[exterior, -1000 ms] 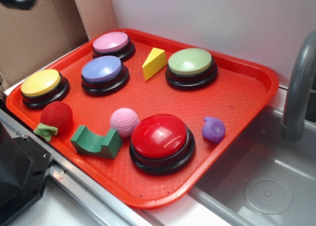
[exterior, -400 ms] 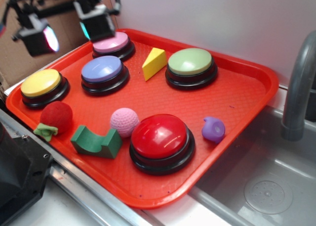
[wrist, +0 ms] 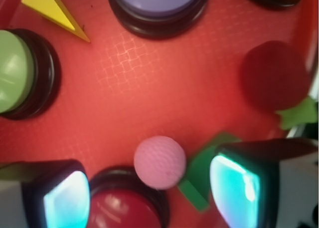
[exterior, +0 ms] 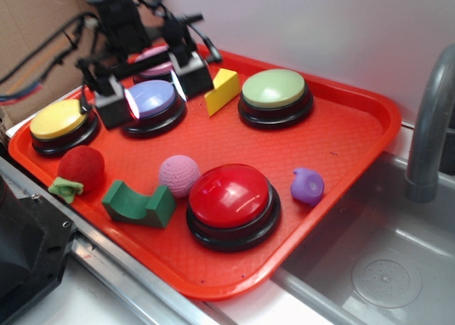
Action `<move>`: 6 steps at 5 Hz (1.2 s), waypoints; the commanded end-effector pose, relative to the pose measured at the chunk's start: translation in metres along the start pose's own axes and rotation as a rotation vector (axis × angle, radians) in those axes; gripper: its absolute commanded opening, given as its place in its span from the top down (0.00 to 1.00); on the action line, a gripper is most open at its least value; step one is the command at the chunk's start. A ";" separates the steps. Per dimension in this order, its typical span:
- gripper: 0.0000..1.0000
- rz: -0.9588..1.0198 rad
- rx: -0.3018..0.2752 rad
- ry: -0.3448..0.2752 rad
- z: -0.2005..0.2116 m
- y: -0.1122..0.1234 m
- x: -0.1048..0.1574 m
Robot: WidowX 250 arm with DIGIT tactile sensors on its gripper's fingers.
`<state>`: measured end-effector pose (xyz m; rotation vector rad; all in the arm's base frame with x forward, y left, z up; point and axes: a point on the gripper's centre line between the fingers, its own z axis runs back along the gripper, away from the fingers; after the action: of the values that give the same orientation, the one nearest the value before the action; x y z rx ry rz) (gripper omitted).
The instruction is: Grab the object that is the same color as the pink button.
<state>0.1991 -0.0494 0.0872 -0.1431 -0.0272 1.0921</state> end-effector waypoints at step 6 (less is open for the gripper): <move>0.83 -0.107 0.085 -0.031 -0.059 0.012 -0.006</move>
<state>0.1890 -0.0619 0.0236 -0.0394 -0.0017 0.9854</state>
